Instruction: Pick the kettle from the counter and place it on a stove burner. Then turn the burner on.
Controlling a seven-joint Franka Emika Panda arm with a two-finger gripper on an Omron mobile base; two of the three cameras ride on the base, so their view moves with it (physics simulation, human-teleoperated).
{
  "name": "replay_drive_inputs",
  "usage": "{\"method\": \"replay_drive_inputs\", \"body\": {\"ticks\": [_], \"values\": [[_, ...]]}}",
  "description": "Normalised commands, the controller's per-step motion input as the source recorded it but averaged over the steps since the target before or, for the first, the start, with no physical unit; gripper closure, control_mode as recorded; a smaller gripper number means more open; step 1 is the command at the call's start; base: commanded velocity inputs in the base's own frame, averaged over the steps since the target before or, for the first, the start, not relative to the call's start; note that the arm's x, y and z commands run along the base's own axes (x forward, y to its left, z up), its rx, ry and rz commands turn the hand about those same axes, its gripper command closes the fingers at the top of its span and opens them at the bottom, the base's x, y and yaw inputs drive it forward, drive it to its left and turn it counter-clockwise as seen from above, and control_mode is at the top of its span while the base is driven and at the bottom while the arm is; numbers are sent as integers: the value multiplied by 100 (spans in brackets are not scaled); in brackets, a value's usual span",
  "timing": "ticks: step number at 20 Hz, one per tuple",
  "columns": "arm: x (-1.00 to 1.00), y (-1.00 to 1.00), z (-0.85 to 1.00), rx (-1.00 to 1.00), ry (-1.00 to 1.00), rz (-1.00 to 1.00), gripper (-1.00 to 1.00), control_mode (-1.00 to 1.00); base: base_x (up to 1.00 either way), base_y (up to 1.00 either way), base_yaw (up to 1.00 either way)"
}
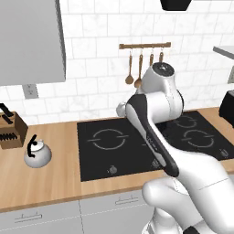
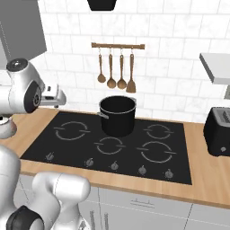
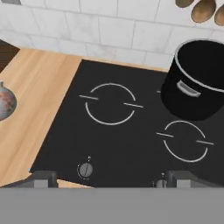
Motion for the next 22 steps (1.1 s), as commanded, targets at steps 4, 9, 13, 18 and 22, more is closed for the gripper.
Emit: {"method": "replay_drive_inputs", "body": {"ticks": [4, 9, 13, 18, 22], "values": [[-1, 100, 0, 0, -3, 14, -100, -100, 0, 0, 0], [3, 100, 0, 0, 0, 17, -100, -100, 0, 0, 0], [31, 97, 0, 0, 5, 20, -100, -100, 0, 0, 0], [32, 54, 0, 0, 16, 8, -100, -100, 0, 0, 0], [22, 36, -7, 0, 18, 0, -100, -100, 0, 0, 0]]}}
